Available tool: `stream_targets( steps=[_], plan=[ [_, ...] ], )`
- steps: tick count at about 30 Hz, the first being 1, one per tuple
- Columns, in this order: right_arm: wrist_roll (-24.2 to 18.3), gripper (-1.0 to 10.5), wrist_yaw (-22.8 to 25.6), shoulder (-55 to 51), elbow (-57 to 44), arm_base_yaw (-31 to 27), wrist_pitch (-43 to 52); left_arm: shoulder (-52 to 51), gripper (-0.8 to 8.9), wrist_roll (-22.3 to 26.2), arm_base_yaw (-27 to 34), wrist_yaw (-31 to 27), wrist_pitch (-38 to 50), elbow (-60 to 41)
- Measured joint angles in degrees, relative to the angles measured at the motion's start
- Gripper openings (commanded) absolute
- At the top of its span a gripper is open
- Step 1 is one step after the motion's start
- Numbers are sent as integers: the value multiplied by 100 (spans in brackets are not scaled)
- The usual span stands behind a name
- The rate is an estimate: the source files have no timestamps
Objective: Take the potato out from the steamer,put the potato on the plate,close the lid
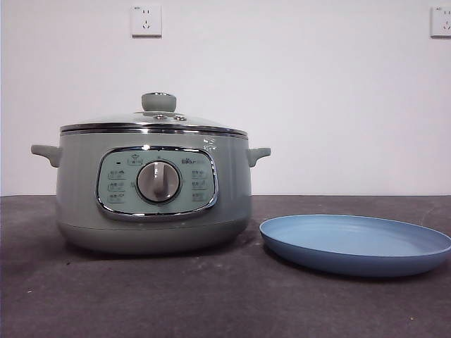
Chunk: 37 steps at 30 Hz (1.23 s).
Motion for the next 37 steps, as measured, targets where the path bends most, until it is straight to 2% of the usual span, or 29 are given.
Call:
stream_targets(
  steps=[4,5,6,7,8,10,11,13,26,32,37],
  plan=[
    [-184,12,2,107,138,94,-166,103,8,258,-11,-2,-197,271],
    [-201,18,7,114,138,103,-175,103,43,271,-11,-2,-197,291],
    [-216,74,7,114,138,116,-179,103,134,297,-11,-4,-199,304],
    [-232,173,7,114,138,122,-179,103,271,304,-11,-7,-199,308],
    [-234,300,7,111,138,125,-179,103,431,310,-11,-7,-201,308],
    [-236,532,9,111,138,125,-179,103,629,321,-11,-11,-199,308],
    [-234,616,9,111,138,125,-179,105,642,321,-11,-11,-201,308],
    [-234,656,9,114,138,125,-181,105,638,321,-11,-13,-199,308],
    [-221,658,13,118,138,125,-184,323,639,345,-83,-28,-81,402],
    [-212,658,11,118,138,125,-184,992,638,348,-365,-181,295,789],
    [-210,657,11,118,138,125,-184,1875,638,361,-852,-601,662,1309]
  ],
)
